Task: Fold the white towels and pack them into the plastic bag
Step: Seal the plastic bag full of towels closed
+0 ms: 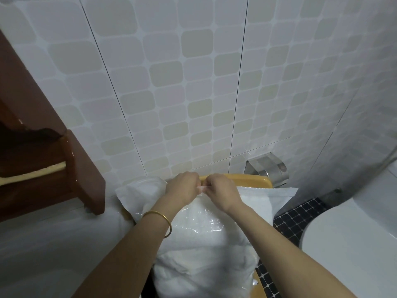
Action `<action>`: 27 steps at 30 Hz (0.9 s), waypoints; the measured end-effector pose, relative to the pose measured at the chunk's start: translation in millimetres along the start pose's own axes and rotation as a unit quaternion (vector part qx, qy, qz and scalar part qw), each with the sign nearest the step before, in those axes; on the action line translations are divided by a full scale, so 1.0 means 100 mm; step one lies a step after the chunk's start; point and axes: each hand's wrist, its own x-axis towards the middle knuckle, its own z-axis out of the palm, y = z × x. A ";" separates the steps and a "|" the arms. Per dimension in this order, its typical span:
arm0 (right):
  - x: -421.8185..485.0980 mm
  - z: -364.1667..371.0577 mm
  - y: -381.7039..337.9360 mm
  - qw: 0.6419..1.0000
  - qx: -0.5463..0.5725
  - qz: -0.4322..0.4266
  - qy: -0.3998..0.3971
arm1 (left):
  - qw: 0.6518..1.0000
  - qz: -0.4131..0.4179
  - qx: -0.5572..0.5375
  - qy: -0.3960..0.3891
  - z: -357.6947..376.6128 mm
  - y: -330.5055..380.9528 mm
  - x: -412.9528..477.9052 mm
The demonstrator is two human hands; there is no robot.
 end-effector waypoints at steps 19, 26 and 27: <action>0.02 0.02 -0.09 1.000 0.016 -0.020 0.001 | 0.997 -0.002 0.015 0.072 0.03 -0.08 -0.07; 0.01 0.05 -0.10 1.000 0.000 -0.012 0.010 | 1.000 -0.002 0.022 0.019 -0.03 -0.10 -0.04; 0.02 0.05 -0.10 1.000 0.002 -0.007 0.012 | 0.999 0.002 0.042 0.009 -0.06 -0.11 -0.03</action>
